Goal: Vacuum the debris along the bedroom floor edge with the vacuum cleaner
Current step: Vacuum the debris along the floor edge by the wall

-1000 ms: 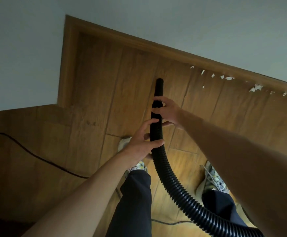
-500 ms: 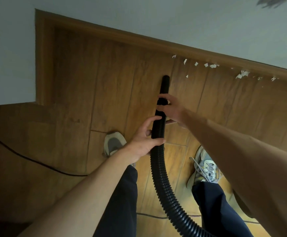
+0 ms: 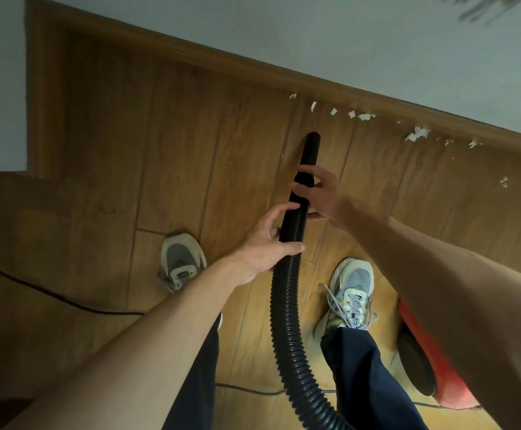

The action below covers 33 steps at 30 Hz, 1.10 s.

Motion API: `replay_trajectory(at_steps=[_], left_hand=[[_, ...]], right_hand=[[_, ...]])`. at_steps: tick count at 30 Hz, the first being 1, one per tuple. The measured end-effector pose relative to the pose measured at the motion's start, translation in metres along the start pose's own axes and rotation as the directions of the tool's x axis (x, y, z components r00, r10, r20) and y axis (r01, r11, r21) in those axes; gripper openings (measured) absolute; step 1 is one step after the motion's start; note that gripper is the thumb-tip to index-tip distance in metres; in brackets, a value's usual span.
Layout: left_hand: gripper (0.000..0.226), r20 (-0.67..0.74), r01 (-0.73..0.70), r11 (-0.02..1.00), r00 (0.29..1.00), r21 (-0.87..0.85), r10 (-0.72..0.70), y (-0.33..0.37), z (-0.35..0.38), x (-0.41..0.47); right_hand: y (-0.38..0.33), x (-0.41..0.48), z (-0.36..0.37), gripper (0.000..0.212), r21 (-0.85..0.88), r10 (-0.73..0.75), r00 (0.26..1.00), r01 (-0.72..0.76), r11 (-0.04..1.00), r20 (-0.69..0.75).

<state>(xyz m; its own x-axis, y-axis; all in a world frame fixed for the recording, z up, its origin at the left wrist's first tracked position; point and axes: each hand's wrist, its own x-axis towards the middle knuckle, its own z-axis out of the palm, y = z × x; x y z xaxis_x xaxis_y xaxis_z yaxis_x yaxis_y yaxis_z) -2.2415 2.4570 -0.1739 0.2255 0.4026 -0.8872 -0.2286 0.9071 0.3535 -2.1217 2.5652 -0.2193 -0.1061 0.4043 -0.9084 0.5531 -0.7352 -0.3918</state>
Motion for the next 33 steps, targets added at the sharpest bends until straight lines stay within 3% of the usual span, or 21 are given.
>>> replay_trajectory(at_steps=[33], left_hand=[[0.064, -0.059, -0.065, 0.997, 0.996, -0.034, 0.062, 0.027, -0.009, 0.018]], right_hand=[[-0.05, 0.023, 0.002, 0.042, -0.084, -0.044, 0.999, 0.041, 0.996, -0.031]])
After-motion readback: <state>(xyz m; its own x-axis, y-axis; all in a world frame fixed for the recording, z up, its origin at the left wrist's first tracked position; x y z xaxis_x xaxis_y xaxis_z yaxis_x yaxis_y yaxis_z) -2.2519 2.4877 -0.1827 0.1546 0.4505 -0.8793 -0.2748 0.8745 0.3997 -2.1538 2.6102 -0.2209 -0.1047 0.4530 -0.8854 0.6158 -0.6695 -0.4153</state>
